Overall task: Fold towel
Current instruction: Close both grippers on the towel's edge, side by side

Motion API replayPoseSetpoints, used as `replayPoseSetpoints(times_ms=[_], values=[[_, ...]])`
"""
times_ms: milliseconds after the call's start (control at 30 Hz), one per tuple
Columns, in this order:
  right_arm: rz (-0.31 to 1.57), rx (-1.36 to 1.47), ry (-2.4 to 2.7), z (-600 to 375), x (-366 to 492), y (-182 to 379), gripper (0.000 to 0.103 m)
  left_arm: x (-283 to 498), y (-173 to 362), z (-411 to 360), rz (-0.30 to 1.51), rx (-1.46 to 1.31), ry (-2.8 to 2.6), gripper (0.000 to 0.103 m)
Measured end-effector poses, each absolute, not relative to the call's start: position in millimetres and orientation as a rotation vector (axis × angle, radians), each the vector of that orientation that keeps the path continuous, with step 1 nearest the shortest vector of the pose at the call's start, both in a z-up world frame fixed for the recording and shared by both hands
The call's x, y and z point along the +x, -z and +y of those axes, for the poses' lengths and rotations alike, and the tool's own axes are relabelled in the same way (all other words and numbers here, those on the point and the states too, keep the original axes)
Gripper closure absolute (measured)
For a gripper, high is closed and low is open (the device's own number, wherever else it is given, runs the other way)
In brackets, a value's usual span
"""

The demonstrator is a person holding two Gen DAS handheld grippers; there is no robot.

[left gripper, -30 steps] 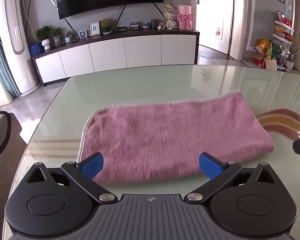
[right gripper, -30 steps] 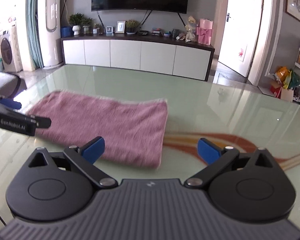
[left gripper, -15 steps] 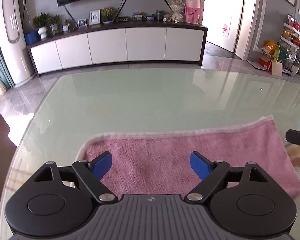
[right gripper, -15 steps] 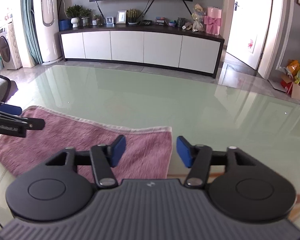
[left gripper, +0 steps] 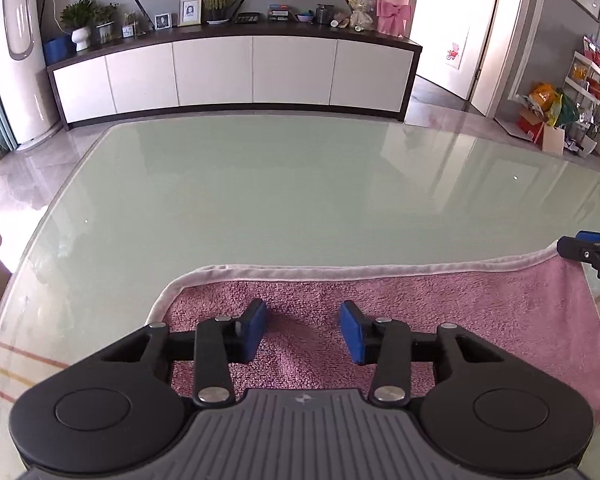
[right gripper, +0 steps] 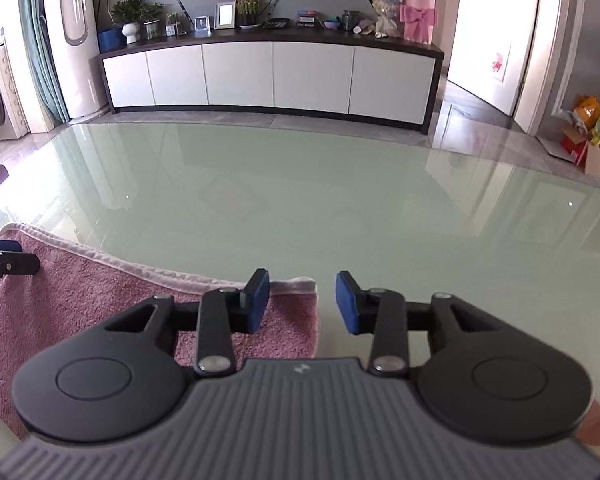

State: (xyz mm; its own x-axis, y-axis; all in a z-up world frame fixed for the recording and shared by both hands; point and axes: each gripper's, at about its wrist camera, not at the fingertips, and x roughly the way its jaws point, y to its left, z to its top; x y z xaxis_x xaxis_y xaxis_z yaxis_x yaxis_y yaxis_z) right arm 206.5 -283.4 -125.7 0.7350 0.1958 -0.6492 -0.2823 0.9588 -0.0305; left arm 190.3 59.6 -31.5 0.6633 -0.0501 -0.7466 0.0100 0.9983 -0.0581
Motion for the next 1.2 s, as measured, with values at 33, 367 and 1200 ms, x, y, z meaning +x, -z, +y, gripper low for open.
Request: replayPoseSetpoints(times_ms=[33, 367, 1200], values=[[0.709, -0.137, -0.262, -286, 211, 125, 0.067, 191, 31, 58, 0.845, -0.051, 0.033, 0.057], [0.727, -0.100, -0.267, -290, 215, 122, 0.067, 185, 22, 70, 0.775, -0.098, -0.016, 0.064], [0.738, -0.112, -0.299, -290, 228, 123, 0.083, 194, 29, 81, 0.783, -0.014, -0.131, 0.092]])
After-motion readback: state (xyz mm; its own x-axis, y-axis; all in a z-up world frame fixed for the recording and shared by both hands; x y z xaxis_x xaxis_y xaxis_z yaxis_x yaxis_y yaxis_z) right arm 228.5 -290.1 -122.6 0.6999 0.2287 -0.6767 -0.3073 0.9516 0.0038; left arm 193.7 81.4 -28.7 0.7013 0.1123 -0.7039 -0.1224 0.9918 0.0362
